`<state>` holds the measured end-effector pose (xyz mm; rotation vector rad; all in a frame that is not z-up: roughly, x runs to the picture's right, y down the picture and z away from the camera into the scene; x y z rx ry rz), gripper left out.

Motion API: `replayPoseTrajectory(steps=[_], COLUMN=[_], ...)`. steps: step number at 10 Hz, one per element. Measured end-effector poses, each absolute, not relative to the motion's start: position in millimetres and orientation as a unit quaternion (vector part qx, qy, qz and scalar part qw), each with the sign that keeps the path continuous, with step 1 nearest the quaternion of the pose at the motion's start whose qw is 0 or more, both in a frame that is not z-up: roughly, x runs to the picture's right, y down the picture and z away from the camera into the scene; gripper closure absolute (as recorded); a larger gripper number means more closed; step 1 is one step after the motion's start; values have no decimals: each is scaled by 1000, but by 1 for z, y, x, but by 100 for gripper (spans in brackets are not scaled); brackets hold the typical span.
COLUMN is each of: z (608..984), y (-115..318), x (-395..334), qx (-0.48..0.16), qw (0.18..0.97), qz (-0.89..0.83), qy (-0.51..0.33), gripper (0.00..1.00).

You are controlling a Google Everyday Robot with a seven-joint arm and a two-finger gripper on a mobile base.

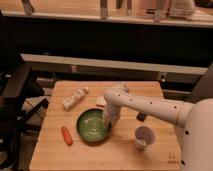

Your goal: Drag the ceramic bowl in a circle

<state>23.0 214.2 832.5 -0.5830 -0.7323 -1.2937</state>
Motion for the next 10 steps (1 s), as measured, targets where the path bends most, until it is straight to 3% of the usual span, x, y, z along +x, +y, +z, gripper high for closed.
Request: replayPoseTrajectory(steps=[10], z=[827], y=[194], x=[26], qx=[-264], qw=[719], qz=[-554], qy=[-327], gripper=[100])
